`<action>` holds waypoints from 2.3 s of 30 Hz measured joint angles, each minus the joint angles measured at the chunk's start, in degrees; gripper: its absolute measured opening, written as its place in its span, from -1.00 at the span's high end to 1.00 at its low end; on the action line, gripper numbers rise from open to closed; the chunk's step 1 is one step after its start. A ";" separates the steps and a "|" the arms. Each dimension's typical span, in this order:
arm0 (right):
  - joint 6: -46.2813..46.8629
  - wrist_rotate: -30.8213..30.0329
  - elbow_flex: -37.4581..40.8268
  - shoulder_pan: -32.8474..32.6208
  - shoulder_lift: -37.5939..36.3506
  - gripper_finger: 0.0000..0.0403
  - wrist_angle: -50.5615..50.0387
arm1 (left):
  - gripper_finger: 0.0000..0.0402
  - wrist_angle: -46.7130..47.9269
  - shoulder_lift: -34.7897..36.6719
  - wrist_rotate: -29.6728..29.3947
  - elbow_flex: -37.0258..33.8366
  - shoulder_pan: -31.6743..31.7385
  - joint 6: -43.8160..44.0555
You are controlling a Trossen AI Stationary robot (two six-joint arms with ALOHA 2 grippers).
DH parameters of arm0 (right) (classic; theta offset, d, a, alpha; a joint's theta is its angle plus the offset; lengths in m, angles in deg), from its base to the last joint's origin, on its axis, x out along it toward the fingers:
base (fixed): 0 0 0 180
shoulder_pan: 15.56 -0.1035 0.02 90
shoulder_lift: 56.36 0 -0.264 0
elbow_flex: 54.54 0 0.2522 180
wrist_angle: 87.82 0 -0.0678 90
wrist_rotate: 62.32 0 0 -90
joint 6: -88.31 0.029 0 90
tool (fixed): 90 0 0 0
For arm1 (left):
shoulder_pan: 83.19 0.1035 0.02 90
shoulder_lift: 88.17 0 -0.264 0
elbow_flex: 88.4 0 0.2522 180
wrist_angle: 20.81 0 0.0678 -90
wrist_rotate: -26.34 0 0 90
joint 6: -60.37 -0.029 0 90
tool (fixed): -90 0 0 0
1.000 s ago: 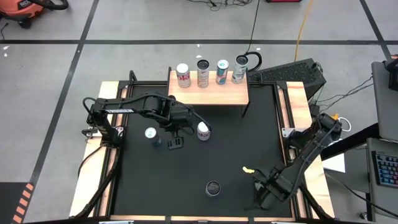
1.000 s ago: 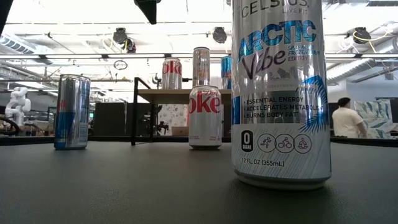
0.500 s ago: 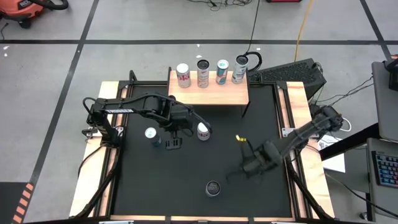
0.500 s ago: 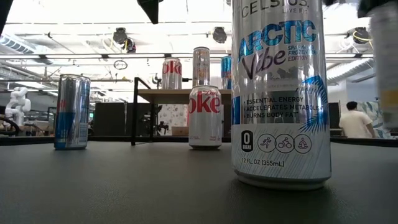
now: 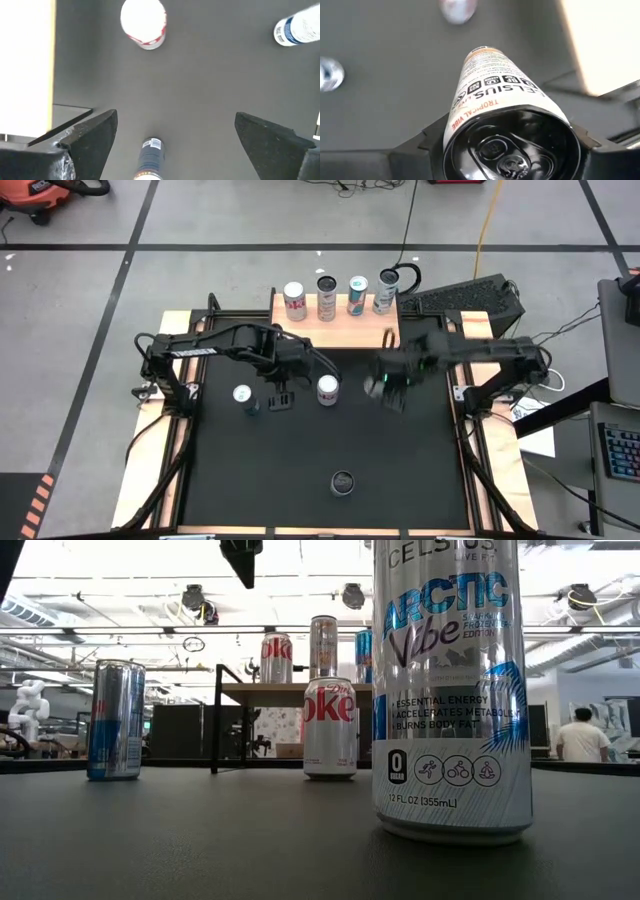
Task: Place canned beverage on shelf
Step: Put the white and yellow soda can aligned with the other white and yellow soda can on the shelf
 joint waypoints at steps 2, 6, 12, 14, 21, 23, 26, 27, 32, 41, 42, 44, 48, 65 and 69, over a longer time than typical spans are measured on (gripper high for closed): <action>-4.28 -0.58 -3.46 3.44 0.00 -0.15 -0.23 | -0.98 0.07 0.00 -0.01 0.00 0.75 0.00; -9.04 -0.49 -9.38 10.55 0.00 -0.15 -0.07 | -0.98 0.08 0.00 0.00 -0.02 1.89 0.00; -15.76 -0.55 -14.45 19.40 0.00 -0.18 -0.09 | -0.98 0.10 0.00 0.00 -0.02 3.52 -0.09; -16.96 -0.41 -15.08 21.90 0.00 -0.17 -0.09 | -0.98 0.10 0.00 0.00 -0.02 3.99 -0.11; -18.47 -0.22 -15.16 28.65 2.68 -0.19 0.08 | -0.98 0.12 0.00 0.00 -0.02 5.77 -0.15; -18.62 -0.20 -15.17 30.07 4.55 -0.19 0.10 | -0.98 0.12 0.00 0.00 -0.02 6.25 -0.15; -19.43 -0.14 -15.15 31.24 7.47 -0.20 0.04 | -0.98 0.12 0.00 0.00 -0.02 6.84 -0.15; -19.82 -0.14 -15.15 31.34 8.12 -0.20 0.04 | -0.98 0.14 0.00 0.00 -0.02 6.97 -0.17; -20.45 4.24 -15.15 31.44 8.90 -0.21 -0.02 | -0.98 0.14 0.00 0.02 -0.02 7.63 -0.17; -19.41 8.50 -15.15 31.54 8.92 -0.21 0.02 | -0.98 0.14 0.00 0.02 -0.02 7.96 -0.04; -19.40 8.17 -15.15 31.57 8.92 -0.21 0.00 | -0.98 0.14 0.00 0.02 -0.02 7.96 -0.04; -19.41 6.44 -15.15 31.59 8.92 -0.21 0.01 | -0.98 0.14 0.00 0.02 -0.02 7.96 -0.02; -19.80 3.93 -15.15 31.80 8.92 -0.21 0.02 | -0.98 0.14 0.00 0.02 -0.02 7.96 0.00; -22.34 4.23 -15.15 32.62 8.92 -0.22 0.00 | -0.98 0.14 0.00 0.02 -0.02 7.94 0.04; -22.53 4.22 -15.15 32.62 8.92 -0.23 0.02 | -0.98 0.14 0.00 0.02 -0.02 7.94 0.07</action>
